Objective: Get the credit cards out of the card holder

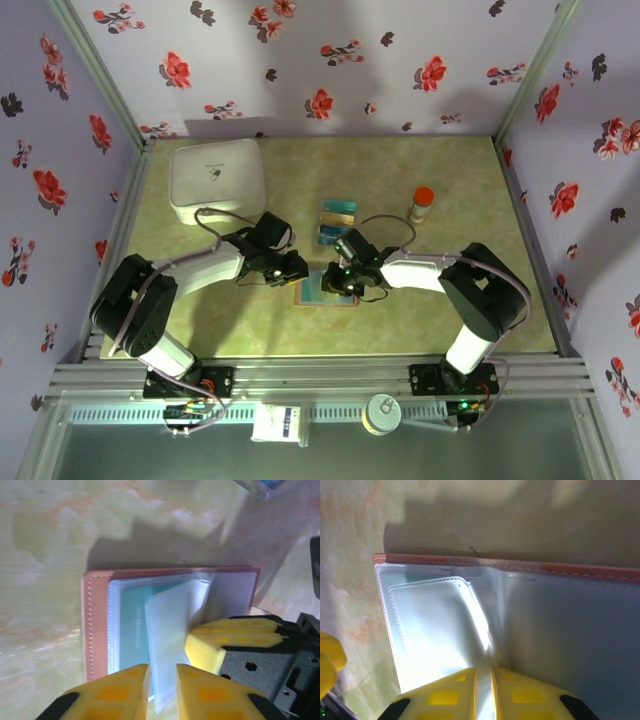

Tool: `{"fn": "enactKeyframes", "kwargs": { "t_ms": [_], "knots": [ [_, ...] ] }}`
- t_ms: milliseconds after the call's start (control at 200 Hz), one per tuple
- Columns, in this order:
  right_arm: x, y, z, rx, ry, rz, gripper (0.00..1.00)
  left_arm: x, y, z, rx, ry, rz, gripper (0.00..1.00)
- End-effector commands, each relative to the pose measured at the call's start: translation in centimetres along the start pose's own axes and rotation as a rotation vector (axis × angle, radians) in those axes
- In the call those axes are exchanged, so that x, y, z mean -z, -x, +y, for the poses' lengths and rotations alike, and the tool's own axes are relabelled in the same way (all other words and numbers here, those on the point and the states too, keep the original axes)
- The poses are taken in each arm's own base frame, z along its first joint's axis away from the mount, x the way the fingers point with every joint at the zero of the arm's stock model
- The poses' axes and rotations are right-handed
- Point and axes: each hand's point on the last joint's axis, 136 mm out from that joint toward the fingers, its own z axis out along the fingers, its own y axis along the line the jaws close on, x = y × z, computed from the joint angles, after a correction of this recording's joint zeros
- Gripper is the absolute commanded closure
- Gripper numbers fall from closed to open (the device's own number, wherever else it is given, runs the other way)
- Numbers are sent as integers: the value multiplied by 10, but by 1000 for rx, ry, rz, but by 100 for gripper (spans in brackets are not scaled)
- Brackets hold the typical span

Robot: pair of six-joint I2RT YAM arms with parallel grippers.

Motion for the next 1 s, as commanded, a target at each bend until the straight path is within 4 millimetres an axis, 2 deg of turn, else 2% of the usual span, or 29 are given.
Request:
{"fn": "enactKeyframes", "kwargs": {
  "t_ms": [0,150,340,480,625,815,995],
  "knots": [
    [0,-1,-6,-37,17,-1,83,-10,-4,-9,18,-28,29,75],
    [-1,-1,-9,-53,31,1,83,-23,-7,-4,32,-27,45,68],
    [-1,-3,-13,-63,38,5,83,-33,-11,-3,44,-33,63,67],
    [-1,-3,-12,-65,44,6,83,-37,-11,-5,51,-44,69,70],
    [1,-3,-9,-66,55,3,83,-36,-10,-7,53,-52,65,79],
    [21,4,3,-42,80,-52,77,-30,-8,-14,50,-67,57,81],
    [49,13,-1,-28,45,-134,76,-23,-6,-26,35,-86,54,80]
  ]
}}
